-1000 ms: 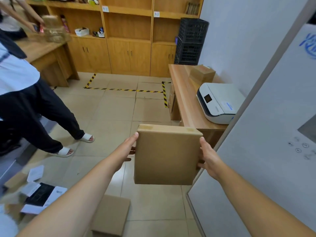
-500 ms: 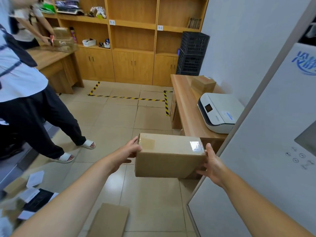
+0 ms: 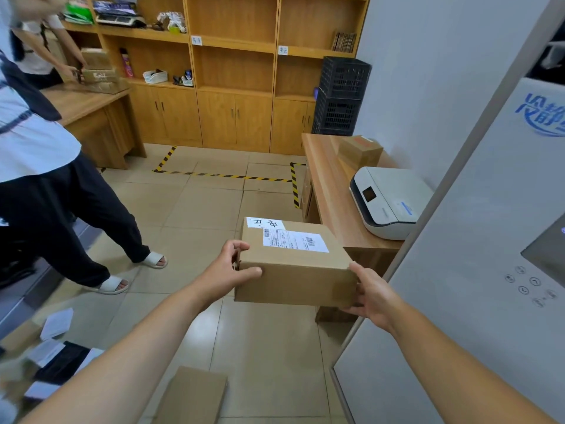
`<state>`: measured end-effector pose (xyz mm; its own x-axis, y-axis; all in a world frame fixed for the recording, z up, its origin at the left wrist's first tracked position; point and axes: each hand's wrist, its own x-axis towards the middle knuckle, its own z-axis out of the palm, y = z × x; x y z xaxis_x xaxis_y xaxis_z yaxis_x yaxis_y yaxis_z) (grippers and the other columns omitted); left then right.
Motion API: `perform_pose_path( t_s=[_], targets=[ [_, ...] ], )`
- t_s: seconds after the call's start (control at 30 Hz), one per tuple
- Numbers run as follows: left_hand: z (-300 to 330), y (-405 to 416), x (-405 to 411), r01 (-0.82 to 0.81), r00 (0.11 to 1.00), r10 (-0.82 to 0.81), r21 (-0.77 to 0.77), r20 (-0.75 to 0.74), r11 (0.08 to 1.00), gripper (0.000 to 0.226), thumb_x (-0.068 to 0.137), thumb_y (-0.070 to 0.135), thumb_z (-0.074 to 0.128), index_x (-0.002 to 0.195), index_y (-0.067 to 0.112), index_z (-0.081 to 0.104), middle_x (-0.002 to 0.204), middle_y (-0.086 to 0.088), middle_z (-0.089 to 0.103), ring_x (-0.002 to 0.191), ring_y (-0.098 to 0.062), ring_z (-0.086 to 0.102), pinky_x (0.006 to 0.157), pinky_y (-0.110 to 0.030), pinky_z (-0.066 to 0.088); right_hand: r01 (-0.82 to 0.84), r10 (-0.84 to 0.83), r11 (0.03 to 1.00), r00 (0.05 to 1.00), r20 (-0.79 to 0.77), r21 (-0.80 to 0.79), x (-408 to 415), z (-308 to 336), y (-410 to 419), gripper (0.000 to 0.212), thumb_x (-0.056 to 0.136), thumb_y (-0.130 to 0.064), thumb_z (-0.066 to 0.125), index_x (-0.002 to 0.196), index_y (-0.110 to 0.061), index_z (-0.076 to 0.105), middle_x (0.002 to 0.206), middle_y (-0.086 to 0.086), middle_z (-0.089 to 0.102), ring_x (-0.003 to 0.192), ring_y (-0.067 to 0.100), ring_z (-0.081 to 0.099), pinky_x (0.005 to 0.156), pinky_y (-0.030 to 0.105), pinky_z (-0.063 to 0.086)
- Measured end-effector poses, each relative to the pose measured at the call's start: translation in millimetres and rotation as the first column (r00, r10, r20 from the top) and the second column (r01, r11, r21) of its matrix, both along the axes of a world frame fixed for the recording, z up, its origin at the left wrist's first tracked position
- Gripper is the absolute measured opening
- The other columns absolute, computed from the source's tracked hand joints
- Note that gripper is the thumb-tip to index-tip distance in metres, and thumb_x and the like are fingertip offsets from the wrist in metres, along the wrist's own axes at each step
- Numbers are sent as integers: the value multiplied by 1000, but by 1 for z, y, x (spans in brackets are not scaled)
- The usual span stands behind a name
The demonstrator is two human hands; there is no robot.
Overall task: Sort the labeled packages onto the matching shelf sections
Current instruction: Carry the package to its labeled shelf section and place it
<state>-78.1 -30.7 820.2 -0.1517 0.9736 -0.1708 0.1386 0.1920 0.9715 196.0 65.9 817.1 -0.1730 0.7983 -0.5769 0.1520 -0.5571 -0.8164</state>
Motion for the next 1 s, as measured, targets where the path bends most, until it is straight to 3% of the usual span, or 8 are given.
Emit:
perform_pose_path(
  t_s=[0.1,0.27,0.4,0.5,0.57,0.63,0.73,1.0],
  targets=[
    [-1,4,3,-73,997,73,12,10,997,41,88,21,60,121,22,35,130,2,45,108,-7,48,76,-14,40,-20,20,1000,1000,-11,-8,1,2,1,34,90,-35,57,116,-19,43,112,9,53,100,28,57,79,43,54],
    [-1,8,11,-91,992,90,12,87,996,79,74,17,60,141,24,18,140,11,31,122,-7,36,79,-10,35,-63,64,998,994,-86,10,5,3,3,29,89,-24,58,114,-14,50,111,14,56,101,28,57,73,37,53],
    [-3,12,12,-135,986,133,15,97,991,76,85,1,52,146,22,12,152,6,25,124,-7,32,88,-18,32,-63,66,998,988,-137,28,8,4,6,33,86,-18,62,116,-13,52,115,17,56,102,30,58,74,40,54],
    [-9,15,16,-320,947,319,28,41,947,82,84,6,57,147,24,7,156,0,18,135,-13,27,100,-28,27,19,-17,1000,975,-223,4,4,1,4,48,82,-12,66,127,-13,49,118,17,59,104,31,58,82,47,54],
    [-12,17,22,-508,860,508,-22,40,861,86,82,13,61,146,25,5,156,-5,18,138,-20,27,103,-31,27,81,-83,997,961,-262,-18,-5,-1,-3,53,81,-6,65,130,-13,46,115,16,61,103,29,58,90,53,50],
    [-12,20,33,-608,764,630,-169,140,776,89,79,19,65,144,20,3,150,-9,28,125,-23,38,97,-35,30,128,-136,991,946,-295,-45,-20,-5,-13,60,81,-1,63,135,-14,40,108,13,63,94,24,60,88,52,50],
    [-11,23,51,-592,696,670,-321,258,739,86,73,28,71,134,18,12,139,-7,40,107,-23,42,96,-43,36,172,-186,983,920,-345,-72,-45,-15,-28,69,79,0,64,140,-15,34,89,4,63,63,13,61,65,38,52],
    [-5,20,93,-504,726,587,-303,360,809,60,73,28,74,108,17,26,96,0,56,80,-8,51,68,-33,40,271,-248,962,824,-509,-30,-87,-19,-53,55,84,1,60,131,-19,39,114,15,65,86,25,65,77,43,50]
  ],
)
